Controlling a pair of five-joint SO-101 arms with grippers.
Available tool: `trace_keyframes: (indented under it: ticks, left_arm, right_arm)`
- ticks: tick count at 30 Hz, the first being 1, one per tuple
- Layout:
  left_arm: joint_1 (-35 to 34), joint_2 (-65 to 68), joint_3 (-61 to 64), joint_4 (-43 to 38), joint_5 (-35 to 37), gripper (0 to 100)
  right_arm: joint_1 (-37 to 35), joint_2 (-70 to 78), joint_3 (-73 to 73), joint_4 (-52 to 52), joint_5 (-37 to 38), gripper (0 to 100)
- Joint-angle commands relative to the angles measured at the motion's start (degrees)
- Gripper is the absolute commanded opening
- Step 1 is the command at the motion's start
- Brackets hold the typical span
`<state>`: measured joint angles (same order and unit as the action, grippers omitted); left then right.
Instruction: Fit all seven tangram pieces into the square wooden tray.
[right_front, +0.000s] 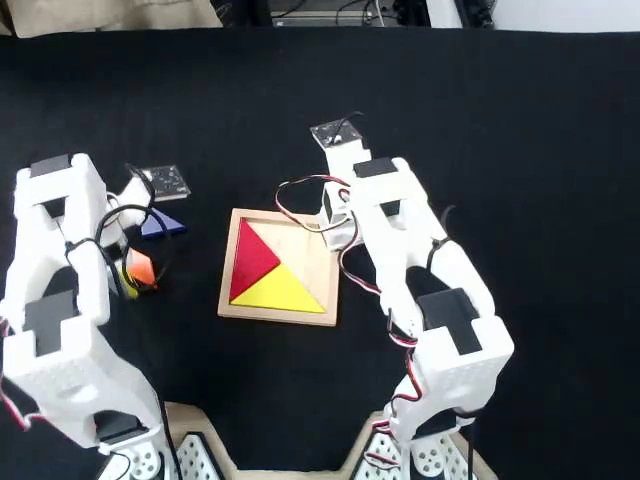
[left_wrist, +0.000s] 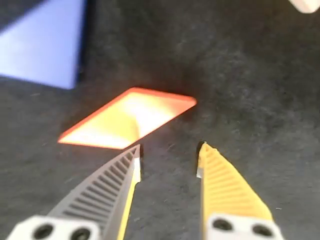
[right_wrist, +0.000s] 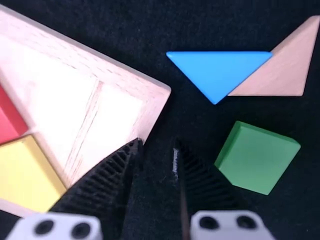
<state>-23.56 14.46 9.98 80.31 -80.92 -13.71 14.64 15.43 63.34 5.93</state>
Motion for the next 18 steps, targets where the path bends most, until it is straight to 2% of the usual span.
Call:
trace_keyframes:
  ticks: [1,5,7,9,13,18]
  left_arm:
    - [0.13,-8.35,1.54,-6.95,-3.78,20]
    - [0.57,-10.73,6.81,-17.23,-3.96,20]
    - [1.98,-10.29,10.24,-21.63,-6.33,20]
    - [3.03,-9.67,11.74,-22.33,-10.64,23]
    - [4.88,-7.65,9.71,-24.35,-8.7,24]
    - [4.7,-4.04,7.78,-24.26,-12.04,24]
  right_arm:
    - [0.7,-3.12,-0.31,-0.44,0.53,10.0]
    - [0.7,-3.12,-0.31,-0.62,0.53,10.0]
    - [0.7,-3.12,-0.31,-0.7,0.53,10.0]
    - [0.7,-3.12,-0.31,-0.7,0.53,10.0]
    - [0.7,-3.12,0.22,-0.79,0.53,10.0]
    - [0.7,-3.12,0.22,-0.88,0.53,10.0]
